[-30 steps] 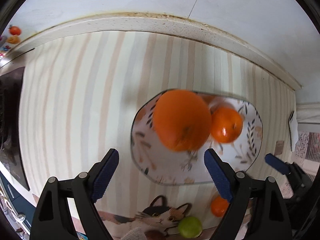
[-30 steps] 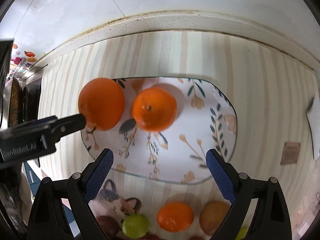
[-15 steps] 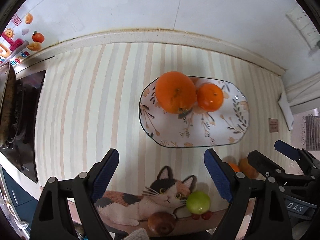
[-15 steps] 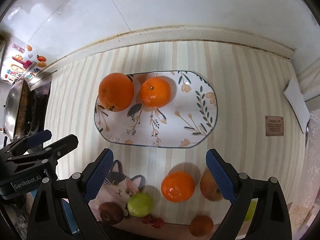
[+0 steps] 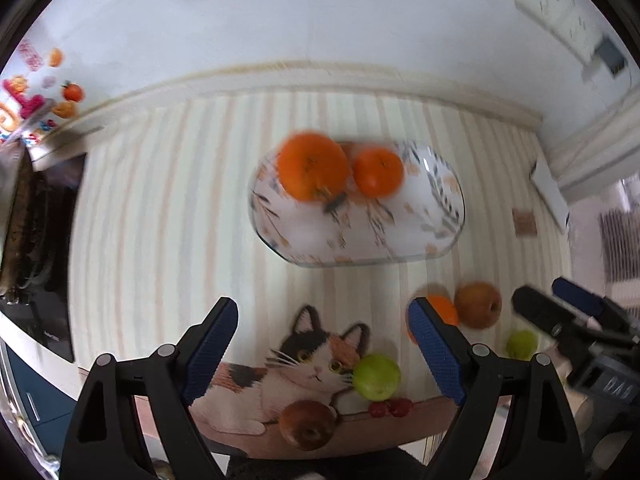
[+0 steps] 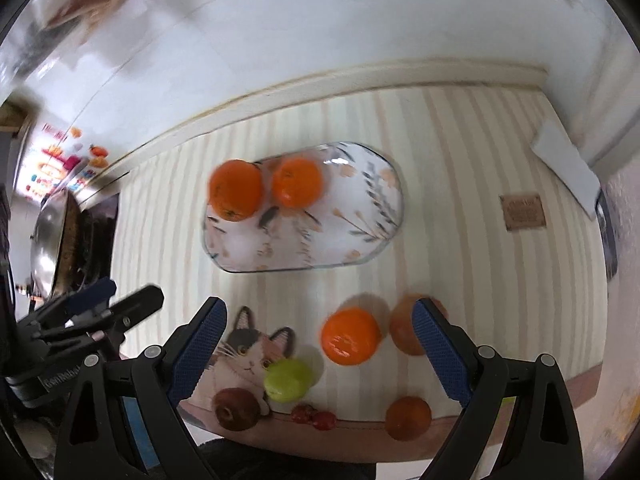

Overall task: Organize fruits
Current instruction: 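Grasp a tangerine with the left tool while the right tool grasps a brown apple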

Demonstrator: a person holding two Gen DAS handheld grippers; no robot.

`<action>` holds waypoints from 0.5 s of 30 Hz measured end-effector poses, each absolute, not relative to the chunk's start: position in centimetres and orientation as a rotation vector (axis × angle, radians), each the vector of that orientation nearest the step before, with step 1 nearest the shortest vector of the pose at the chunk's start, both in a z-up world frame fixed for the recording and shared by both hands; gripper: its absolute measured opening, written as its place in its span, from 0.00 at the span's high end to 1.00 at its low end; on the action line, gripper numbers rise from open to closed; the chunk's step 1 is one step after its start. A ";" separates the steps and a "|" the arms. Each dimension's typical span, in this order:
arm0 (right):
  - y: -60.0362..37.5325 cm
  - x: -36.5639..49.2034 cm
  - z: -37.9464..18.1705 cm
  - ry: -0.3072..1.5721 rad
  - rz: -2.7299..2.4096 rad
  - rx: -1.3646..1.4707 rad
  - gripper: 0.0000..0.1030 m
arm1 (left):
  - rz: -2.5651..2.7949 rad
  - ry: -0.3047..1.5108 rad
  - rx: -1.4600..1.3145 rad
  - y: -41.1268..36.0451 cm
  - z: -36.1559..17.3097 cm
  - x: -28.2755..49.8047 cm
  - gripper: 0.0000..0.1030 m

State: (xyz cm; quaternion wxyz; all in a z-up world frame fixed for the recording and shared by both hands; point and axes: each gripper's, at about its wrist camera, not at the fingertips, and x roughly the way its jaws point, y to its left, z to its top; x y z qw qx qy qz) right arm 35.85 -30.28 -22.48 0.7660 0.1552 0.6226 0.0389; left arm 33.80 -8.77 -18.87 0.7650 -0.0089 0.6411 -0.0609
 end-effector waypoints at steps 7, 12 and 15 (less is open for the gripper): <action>-35.8 34.6 -29.0 1.424 -0.020 0.478 0.10 | -0.250 1.568 0.074 -14.9 -26.4 33.4 0.15; -37.7 35.1 -33.9 1.502 -0.028 0.597 0.15 | -0.291 1.606 0.170 -18.3 -29.0 33.1 0.15; -37.6 35.6 -36.3 1.535 -0.014 0.631 0.16 | -0.293 1.618 0.196 -19.2 -29.7 33.2 0.15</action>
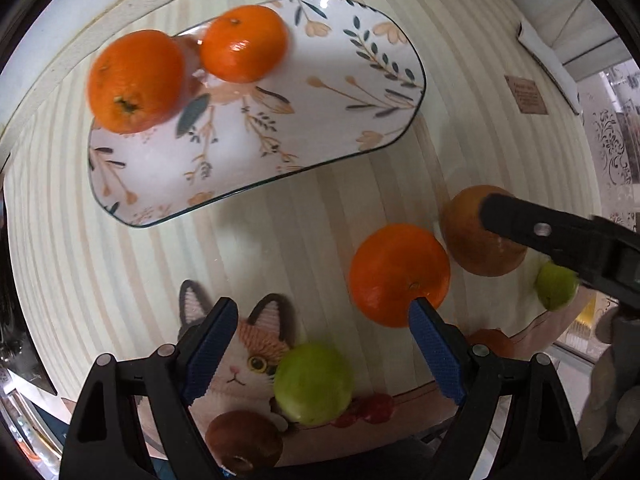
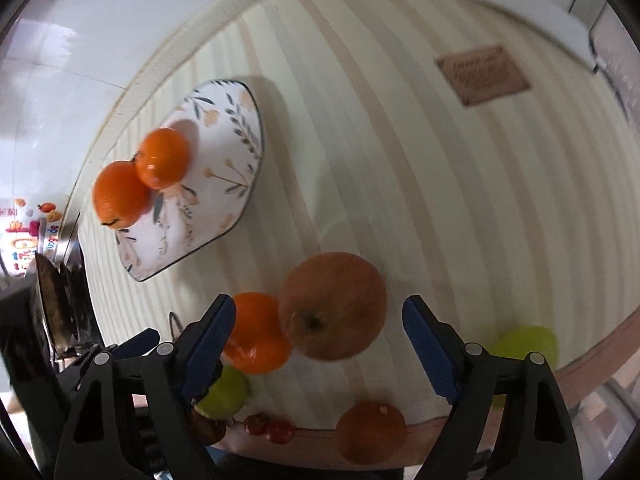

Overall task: Organize fruits
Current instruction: 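Grasp a tangerine with the left tool while the right tool grasps a brown apple, then place the tangerine on the plate with the left tool while the right tool places the apple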

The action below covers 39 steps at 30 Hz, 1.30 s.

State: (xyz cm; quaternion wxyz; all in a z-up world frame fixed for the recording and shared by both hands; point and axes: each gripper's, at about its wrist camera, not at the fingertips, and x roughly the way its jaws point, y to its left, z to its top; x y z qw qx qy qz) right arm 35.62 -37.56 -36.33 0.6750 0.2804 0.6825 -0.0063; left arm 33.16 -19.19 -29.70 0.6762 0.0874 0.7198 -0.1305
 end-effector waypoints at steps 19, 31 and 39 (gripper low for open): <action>-41.0 33.1 -38.4 1.556 -0.120 0.623 0.33 | -0.437 1.677 0.317 -26.5 -33.4 32.7 0.18; -39.4 34.5 -37.6 1.549 -0.071 0.566 0.33 | -0.371 1.587 0.283 -24.0 -31.8 32.1 0.39; -36.0 37.8 -34.2 1.485 0.037 0.577 0.33 | -0.330 1.495 0.154 -18.8 -25.4 32.6 0.39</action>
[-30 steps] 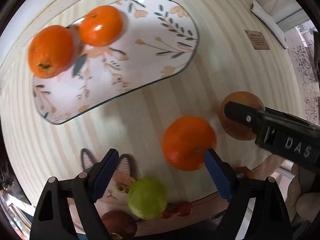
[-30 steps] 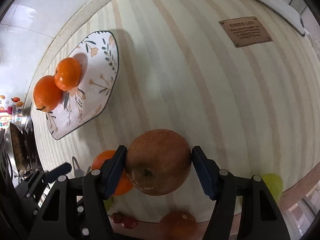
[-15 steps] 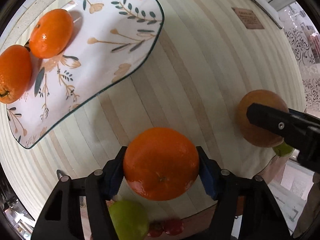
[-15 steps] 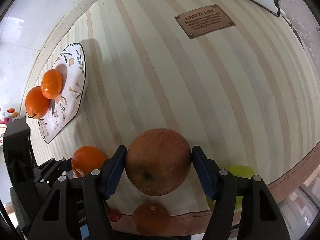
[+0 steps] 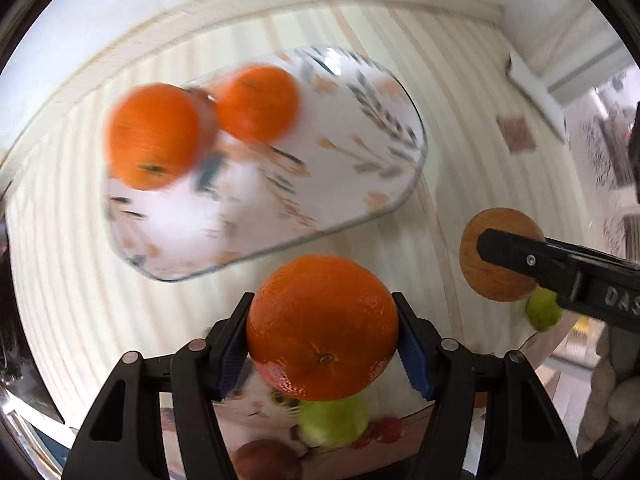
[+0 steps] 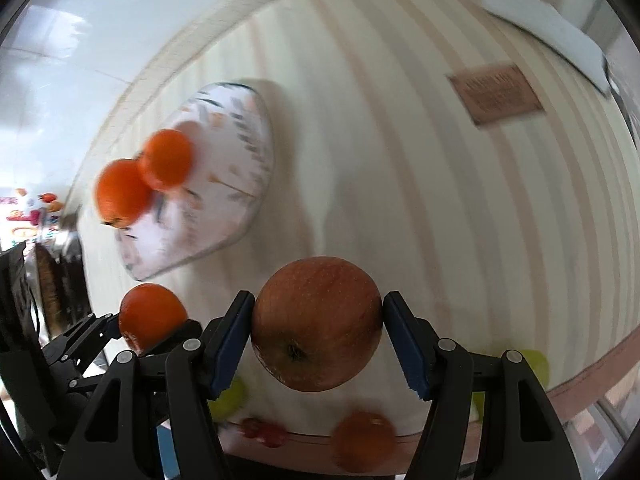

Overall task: Organize fruits
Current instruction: 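Place the tangerine on the plate with the left tool while the right tool places the apple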

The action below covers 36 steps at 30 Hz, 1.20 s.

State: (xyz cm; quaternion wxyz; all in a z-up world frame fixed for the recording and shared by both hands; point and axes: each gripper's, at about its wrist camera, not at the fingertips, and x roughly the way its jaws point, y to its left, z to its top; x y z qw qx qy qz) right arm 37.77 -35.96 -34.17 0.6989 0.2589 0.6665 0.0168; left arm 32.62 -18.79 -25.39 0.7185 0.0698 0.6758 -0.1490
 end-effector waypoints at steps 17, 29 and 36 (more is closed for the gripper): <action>-30.3 52.8 -34.7 1.466 0.063 0.561 0.33 | -0.077 1.542 0.016 -6.7 -28.0 40.2 0.39; -30.6 54.8 -37.9 1.518 0.008 0.576 0.32 | -0.050 1.565 0.005 -6.2 -31.0 41.1 0.38; -31.2 54.6 -37.5 1.503 0.022 0.616 0.19 | -0.042 1.598 -0.014 -6.7 -32.0 42.6 0.38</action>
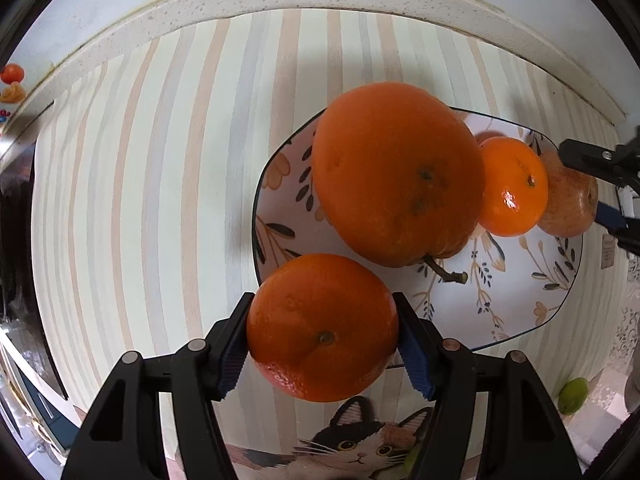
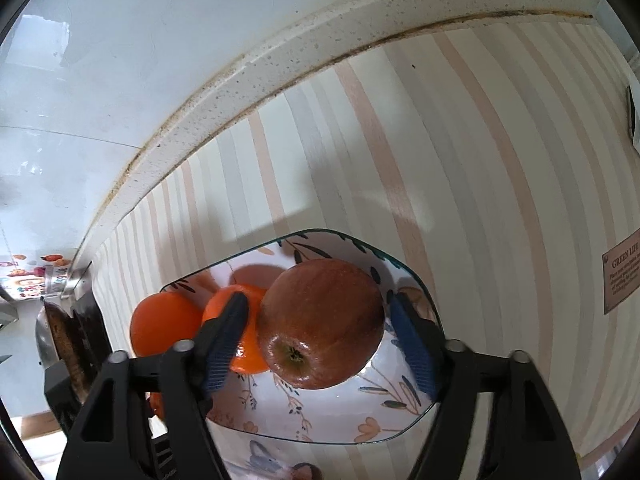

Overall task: Organize fruits
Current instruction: 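Place the tangerine on the plate with the left tool while the right tool places the apple, then grasp a brown apple with the left tool while the right tool grasps a tangerine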

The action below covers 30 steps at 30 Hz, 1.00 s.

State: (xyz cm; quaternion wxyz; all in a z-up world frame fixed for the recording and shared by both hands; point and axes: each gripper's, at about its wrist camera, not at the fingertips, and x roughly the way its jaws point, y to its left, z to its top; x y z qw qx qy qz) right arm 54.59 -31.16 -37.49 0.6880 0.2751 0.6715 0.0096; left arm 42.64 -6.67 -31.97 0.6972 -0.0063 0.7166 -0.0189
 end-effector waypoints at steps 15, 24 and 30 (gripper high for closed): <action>-29.6 49.4 -33.4 1.478 0.064 0.375 0.07 | -0.040 1.532 -0.133 -3.0 -27.8 42.6 0.15; -27.0 42.3 -29.5 1.391 0.090 0.205 0.07 | -0.048 1.452 -0.067 -3.6 -24.6 38.6 0.15; -25.9 39.0 -26.2 1.324 0.084 0.183 0.07 | -0.059 1.392 -0.058 -4.8 -21.7 35.0 0.15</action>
